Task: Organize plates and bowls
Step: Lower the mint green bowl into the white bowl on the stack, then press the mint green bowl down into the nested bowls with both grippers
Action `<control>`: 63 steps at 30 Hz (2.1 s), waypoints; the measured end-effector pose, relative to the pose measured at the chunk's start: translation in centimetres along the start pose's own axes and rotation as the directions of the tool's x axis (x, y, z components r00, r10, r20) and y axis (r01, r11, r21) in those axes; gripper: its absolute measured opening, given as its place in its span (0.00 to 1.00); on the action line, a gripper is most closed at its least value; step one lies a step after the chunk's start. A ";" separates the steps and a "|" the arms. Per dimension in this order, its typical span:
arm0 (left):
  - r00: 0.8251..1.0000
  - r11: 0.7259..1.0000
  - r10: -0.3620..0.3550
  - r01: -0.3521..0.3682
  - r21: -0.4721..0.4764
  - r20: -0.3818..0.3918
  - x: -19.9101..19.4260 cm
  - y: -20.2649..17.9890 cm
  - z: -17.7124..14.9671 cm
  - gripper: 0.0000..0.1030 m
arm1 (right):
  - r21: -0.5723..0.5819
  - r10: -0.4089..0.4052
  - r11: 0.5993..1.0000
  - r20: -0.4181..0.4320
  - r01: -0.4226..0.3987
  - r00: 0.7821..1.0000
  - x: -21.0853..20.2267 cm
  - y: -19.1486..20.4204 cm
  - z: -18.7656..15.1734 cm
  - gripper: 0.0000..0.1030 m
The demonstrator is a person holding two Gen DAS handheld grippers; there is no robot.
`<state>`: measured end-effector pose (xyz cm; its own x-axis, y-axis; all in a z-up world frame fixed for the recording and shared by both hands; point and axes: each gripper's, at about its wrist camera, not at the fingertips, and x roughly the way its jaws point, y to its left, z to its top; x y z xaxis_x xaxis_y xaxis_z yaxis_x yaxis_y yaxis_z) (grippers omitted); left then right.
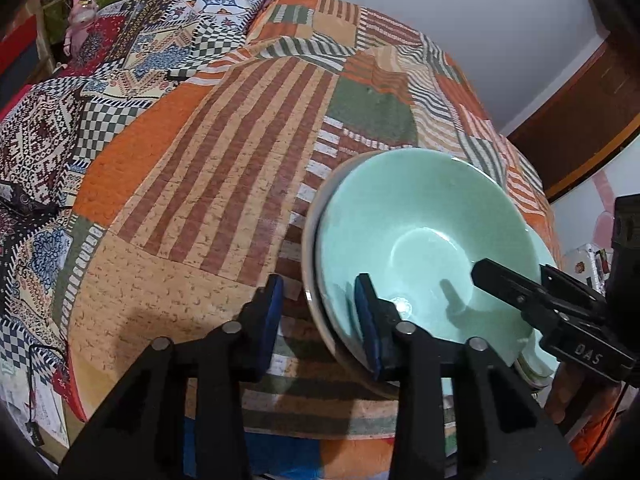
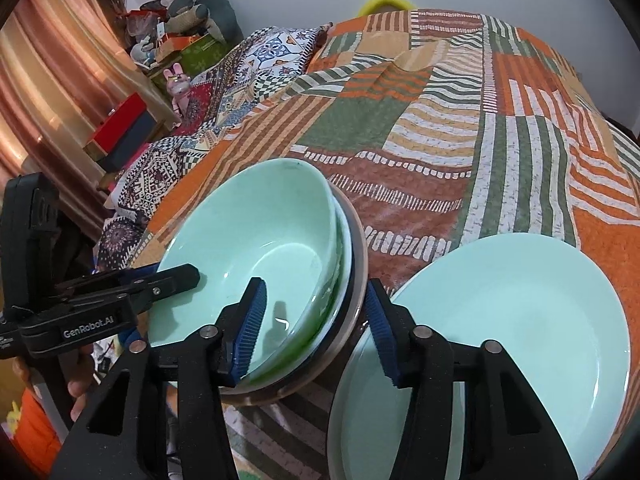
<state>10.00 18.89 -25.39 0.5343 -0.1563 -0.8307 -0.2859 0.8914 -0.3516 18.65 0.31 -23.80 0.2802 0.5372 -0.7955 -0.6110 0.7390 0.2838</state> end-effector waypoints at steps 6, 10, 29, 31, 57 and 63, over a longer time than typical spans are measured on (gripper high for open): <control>0.999 0.999 0.035 -0.035 0.041 0.013 -0.2 -1.4 -0.3 0.33 | 0.001 -0.035 0.999 0.011 0.035 0.999 0.0 0.2 0.0 0.41; 0.999 0.999 0.034 -0.034 0.013 0.005 -0.4 -1.3 -0.3 0.33 | 0.000 -0.045 0.999 0.014 0.045 0.999 -0.1 0.3 0.0 0.39; 0.990 0.994 0.093 -0.098 0.040 0.101 -4.2 -2.9 -0.2 0.33 | 0.026 -0.015 1.000 0.057 0.014 0.998 -2.2 0.8 0.4 0.34; 0.988 0.994 0.096 -0.102 0.048 0.120 -4.9 -3.3 -0.1 0.33 | 0.024 -0.011 1.000 0.073 0.009 0.997 -2.8 0.9 0.5 0.34; 0.975 0.971 -0.003 -0.051 0.233 0.223 -10.2 -13.9 -1.1 0.33 | 0.090 -0.046 0.996 0.260 0.023 0.965 -12.6 -3.0 -1.3 0.34; 0.980 0.957 -0.024 -0.035 0.286 0.199 -9.6 -16.7 -1.7 0.33 | 0.126 -0.081 0.991 0.290 0.046 0.954 -14.5 -4.9 -2.4 0.34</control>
<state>8.35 4.75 -12.29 0.6889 -0.0895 -0.7193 -0.0647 0.9808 -0.1840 15.80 -12.09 -14.94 0.5313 0.5703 -0.6264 -0.4991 0.8082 0.3126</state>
